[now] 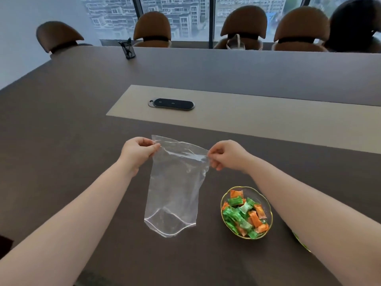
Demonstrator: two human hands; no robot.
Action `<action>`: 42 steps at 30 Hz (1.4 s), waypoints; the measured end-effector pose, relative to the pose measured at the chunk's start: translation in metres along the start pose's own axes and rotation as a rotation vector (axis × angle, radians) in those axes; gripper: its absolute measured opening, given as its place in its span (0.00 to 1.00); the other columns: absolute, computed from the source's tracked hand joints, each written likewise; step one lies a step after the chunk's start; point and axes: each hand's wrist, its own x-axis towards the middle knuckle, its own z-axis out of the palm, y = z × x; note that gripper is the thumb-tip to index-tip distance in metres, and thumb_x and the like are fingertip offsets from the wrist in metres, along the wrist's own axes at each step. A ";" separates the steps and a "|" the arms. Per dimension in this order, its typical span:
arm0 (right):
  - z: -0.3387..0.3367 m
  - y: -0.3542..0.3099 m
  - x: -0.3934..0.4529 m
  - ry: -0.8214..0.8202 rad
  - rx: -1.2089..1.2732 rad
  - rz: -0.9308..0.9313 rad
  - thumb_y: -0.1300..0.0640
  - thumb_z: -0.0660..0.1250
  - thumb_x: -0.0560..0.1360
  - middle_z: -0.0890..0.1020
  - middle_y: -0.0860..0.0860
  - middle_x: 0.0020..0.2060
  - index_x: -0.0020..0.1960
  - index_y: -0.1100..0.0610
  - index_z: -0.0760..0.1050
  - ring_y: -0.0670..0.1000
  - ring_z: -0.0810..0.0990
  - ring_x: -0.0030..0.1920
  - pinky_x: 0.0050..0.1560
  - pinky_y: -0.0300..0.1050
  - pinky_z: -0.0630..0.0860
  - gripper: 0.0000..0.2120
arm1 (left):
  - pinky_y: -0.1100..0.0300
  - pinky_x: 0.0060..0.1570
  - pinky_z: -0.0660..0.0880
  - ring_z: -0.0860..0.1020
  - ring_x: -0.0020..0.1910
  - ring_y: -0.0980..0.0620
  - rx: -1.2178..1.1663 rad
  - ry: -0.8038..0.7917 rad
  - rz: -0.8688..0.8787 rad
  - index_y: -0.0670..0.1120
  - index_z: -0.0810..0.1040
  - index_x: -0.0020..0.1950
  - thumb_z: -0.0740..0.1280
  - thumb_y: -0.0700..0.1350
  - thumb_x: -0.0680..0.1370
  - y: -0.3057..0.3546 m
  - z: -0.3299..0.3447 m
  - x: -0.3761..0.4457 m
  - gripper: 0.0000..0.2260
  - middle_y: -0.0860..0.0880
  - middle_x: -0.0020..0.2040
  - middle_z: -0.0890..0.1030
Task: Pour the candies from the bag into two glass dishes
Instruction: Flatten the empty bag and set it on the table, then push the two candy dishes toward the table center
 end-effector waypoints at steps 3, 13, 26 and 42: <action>0.010 0.018 0.026 0.045 -0.030 0.033 0.65 0.62 0.75 0.85 0.58 0.37 0.49 0.61 0.78 0.52 0.81 0.31 0.36 0.40 0.80 0.07 | 0.53 0.54 0.77 0.80 0.46 0.47 0.042 -0.025 -0.025 0.46 0.79 0.44 0.73 0.42 0.71 -0.017 0.011 0.025 0.05 0.43 0.47 0.82; 0.032 0.067 0.085 0.152 -0.079 0.118 0.59 0.64 0.75 0.82 0.55 0.53 0.58 0.58 0.77 0.55 0.81 0.49 0.55 0.47 0.77 0.12 | 0.51 0.61 0.76 0.79 0.53 0.48 0.103 -0.128 -0.142 0.41 0.71 0.69 0.69 0.40 0.74 -0.048 0.043 0.071 0.24 0.45 0.58 0.78; 0.001 0.094 0.047 0.138 -0.145 0.158 0.56 0.63 0.76 0.82 0.53 0.56 0.59 0.57 0.77 0.54 0.78 0.58 0.60 0.46 0.73 0.13 | 0.48 0.60 0.77 0.80 0.57 0.44 0.254 -0.264 -0.107 0.45 0.78 0.58 0.68 0.44 0.74 -0.030 0.072 0.040 0.13 0.44 0.57 0.81; -0.105 0.257 -0.171 0.403 -0.110 0.608 0.59 0.64 0.75 0.81 0.55 0.58 0.60 0.56 0.75 0.55 0.78 0.58 0.58 0.46 0.72 0.14 | 0.52 0.56 0.76 0.78 0.55 0.47 0.551 -0.496 -0.162 0.48 0.71 0.68 0.63 0.46 0.76 -0.078 0.187 -0.068 0.20 0.45 0.61 0.78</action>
